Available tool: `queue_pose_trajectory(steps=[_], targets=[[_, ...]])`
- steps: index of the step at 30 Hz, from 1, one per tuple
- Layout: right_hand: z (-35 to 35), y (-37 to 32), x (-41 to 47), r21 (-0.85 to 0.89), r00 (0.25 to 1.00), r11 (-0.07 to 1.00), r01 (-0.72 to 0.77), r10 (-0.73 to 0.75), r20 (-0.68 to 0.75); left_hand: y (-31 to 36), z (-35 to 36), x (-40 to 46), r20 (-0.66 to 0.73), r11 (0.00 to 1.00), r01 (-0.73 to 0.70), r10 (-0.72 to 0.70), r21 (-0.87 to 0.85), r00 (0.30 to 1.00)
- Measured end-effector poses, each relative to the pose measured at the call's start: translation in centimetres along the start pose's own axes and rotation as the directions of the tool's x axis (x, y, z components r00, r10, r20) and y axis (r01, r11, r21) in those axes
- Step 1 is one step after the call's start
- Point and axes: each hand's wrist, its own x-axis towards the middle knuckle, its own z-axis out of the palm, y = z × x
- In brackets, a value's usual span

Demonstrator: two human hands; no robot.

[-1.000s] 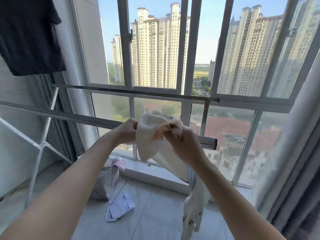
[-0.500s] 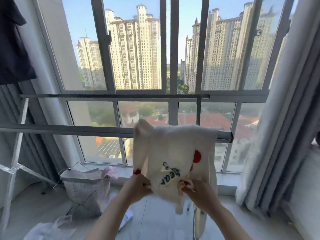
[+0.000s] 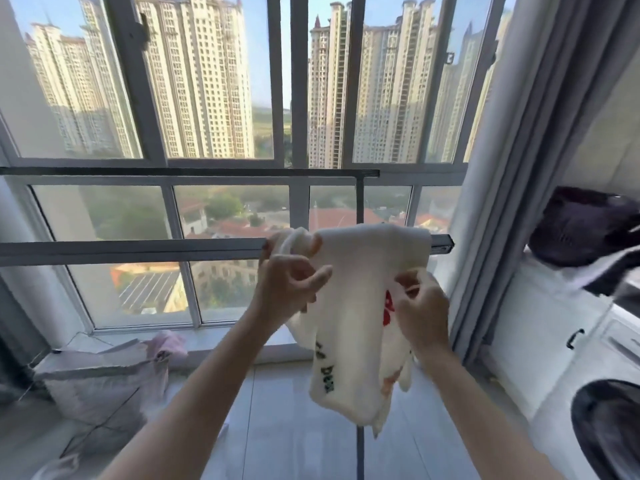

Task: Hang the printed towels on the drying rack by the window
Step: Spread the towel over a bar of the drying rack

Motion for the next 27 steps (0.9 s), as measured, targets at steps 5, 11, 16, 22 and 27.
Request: queue_pose_trajectory(steps=[5,11,16,22,27], targets=[[-1.3,-0.5,2.3,0.038,0.973,0.973,-0.23,0.23,0.006,2.3,-0.6,3.4,-0.285,0.829,0.133,0.033,0.543,0.958],[-1.2,-0.5,2.8,-0.065,0.946,0.966,-0.251,0.259,0.197,-0.2,-3.4,3.8,-0.284,0.82,0.133,0.037,0.556,0.958],[-0.2,0.5,2.3,-0.104,0.936,0.964,-0.244,0.262,0.236,-4.7,-9.7,0.6,-0.479,0.804,0.355,-0.101,0.478,0.872],[2.3,1.3,1.5,-0.119,0.941,0.971,-0.209,0.233,0.247,-10.9,-16.1,-6.0,-0.621,0.597,0.701,-0.391,0.39,0.679],[3.7,0.1,0.9,-0.006,0.966,0.969,-0.248,0.248,0.079,-11.0,-16.0,-7.9,-0.556,0.465,0.769,-0.533,0.437,0.638]])
